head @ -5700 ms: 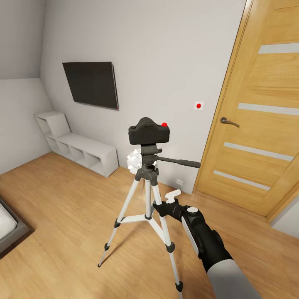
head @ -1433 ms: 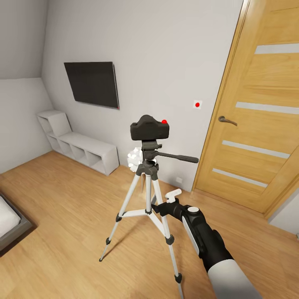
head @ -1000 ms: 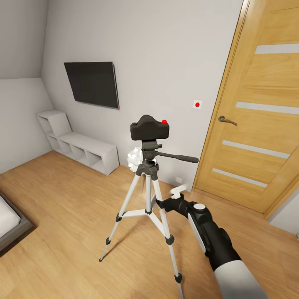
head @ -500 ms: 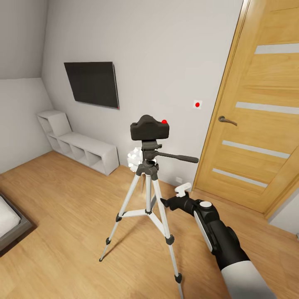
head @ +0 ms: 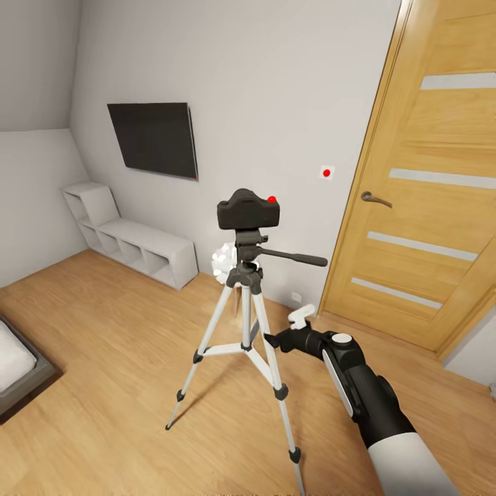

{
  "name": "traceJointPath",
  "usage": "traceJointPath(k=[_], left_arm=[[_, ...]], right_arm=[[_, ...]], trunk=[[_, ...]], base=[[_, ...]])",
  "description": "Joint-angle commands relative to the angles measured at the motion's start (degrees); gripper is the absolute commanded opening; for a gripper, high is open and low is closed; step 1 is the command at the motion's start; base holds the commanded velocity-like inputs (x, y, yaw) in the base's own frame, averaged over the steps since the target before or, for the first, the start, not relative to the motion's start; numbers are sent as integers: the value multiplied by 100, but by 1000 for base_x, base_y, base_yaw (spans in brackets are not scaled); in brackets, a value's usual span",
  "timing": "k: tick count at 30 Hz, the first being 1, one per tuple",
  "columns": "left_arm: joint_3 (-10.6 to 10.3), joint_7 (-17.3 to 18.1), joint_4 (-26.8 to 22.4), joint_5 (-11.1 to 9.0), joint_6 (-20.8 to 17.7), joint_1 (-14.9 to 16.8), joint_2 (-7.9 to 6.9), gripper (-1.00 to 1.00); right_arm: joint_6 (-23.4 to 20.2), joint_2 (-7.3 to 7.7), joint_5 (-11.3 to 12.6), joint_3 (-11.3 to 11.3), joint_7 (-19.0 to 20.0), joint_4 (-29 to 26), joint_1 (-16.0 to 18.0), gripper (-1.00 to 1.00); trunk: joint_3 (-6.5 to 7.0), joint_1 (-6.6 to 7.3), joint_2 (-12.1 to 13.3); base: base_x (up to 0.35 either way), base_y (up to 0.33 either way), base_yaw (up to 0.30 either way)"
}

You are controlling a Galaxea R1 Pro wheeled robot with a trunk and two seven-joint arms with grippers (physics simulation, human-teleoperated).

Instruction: Attach the digital camera to the camera tripod in the bedroom.

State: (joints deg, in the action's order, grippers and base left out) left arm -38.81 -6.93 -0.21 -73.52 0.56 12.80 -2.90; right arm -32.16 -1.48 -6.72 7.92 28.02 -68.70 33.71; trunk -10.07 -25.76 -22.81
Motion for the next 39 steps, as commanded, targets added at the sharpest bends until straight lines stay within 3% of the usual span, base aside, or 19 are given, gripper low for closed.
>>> traceJointPath(k=[1,10,20,25,34,36,39], left_arm=[[-48,-19,-3,-41,6,3,0,100],[-48,-19,1,-44,6,3,0,100],[-48,-21,0,-48,14,3,0,100],[-48,-26,1,-48,29,3,0,100],[-48,-23,-15,-37,46,3,5,100],[-48,-24,-32,-32,49,3,28,100],[-44,-24,-34,-34,53,3,37,100]], right_arm=[[-31,-2,-63,-9,64,-7,4,100],[-83,61,-58,-50,99,11,4,100],[-108,520,-21,-295,68,159,4,100],[-113,742,-11,-374,58,655,4,100],[-104,1012,-13,-431,26,1736,4,100],[-109,1231,-6,-440,8,2254,4,100],[-74,1355,1,-442,2,2636,4,100]], trunk=[[-11,-2,-11],[-11,-2,-11],[-11,-2,-11],[-11,-2,-11],[-11,-2,-11],[-11,-2,-11],[-11,-2,-11]], base=[[-26,0,0],[-10,0,0],[-1,0,0],[0,0,0],[0,0,0],[0,0,0],[0,0,0]])
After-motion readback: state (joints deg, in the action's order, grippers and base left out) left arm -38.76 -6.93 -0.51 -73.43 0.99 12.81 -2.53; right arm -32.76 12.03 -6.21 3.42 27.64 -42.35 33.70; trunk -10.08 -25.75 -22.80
